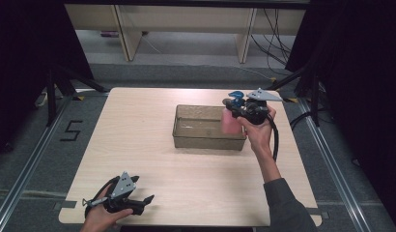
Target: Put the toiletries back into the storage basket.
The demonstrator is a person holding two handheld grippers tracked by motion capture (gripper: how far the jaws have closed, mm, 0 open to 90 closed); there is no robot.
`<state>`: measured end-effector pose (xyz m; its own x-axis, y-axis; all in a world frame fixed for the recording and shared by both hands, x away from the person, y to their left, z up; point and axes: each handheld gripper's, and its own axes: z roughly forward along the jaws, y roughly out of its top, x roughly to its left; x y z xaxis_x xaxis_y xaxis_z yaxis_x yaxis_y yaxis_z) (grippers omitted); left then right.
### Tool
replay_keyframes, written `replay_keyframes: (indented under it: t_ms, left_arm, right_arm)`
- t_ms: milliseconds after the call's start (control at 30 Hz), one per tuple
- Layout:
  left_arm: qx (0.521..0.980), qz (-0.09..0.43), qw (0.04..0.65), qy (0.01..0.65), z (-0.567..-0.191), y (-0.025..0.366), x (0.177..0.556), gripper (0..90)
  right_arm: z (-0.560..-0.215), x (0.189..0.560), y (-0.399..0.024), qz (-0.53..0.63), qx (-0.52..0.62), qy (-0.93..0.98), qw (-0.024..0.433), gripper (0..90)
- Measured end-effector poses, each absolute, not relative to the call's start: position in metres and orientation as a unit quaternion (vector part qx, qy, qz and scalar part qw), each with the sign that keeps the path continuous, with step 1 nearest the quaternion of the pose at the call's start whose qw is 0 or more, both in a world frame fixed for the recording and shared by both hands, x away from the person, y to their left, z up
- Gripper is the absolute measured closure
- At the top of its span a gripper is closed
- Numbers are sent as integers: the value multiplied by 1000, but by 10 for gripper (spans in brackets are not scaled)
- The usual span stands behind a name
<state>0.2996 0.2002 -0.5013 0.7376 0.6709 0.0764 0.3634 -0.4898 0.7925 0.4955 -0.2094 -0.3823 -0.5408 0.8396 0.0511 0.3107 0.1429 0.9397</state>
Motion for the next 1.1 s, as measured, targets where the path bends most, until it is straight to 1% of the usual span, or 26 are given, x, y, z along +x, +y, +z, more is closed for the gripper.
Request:
replay_keyframes:
  t_ms: [167,233,267,433,467,600,633,767,800,900,967,1033,1067,1100]
  left_arm:
    - [836,192,409,311,-501,199,300,155]
    - [837,193,409,309,-501,199,300,155]
    - [838,189,408,309,-502,199,299,155]
    - [838,193,408,309,-501,199,300,154]
    - [840,200,402,304,-501,201,300,154]
    - [838,197,406,306,-501,200,300,154]
    - [842,199,399,305,-500,201,300,154]
    - [840,197,404,304,-500,201,301,154]
    - [834,193,410,313,-501,200,299,154]
    - [832,189,415,314,-501,199,299,154]
    - [839,192,408,305,-499,201,300,154]
    - [833,189,415,314,-501,199,298,154]
    - [832,190,416,313,-501,200,299,154]
    - [839,192,407,305,-500,201,300,154]
  right_arm:
    - [-391,501,-210,509,407,715,255,536]
    - [-392,502,-211,506,405,715,262,536]
    - [-395,502,-211,507,415,712,250,537]
    - [-400,506,-212,504,409,717,253,536]
    - [-400,504,-211,499,421,715,250,536]
    - [-403,506,-211,500,413,717,256,536]
    - [-403,506,-211,498,416,718,251,536]
    - [-407,507,-209,497,414,721,249,536]
    - [-407,505,-208,494,425,718,245,536]
    - [-409,506,-207,493,424,719,246,536]
    - [-410,507,-207,495,418,720,248,537]
    - [-412,508,-209,495,420,717,254,536]
    - [-413,508,-209,495,420,719,248,536]
    - [-413,508,-210,490,423,720,250,536]
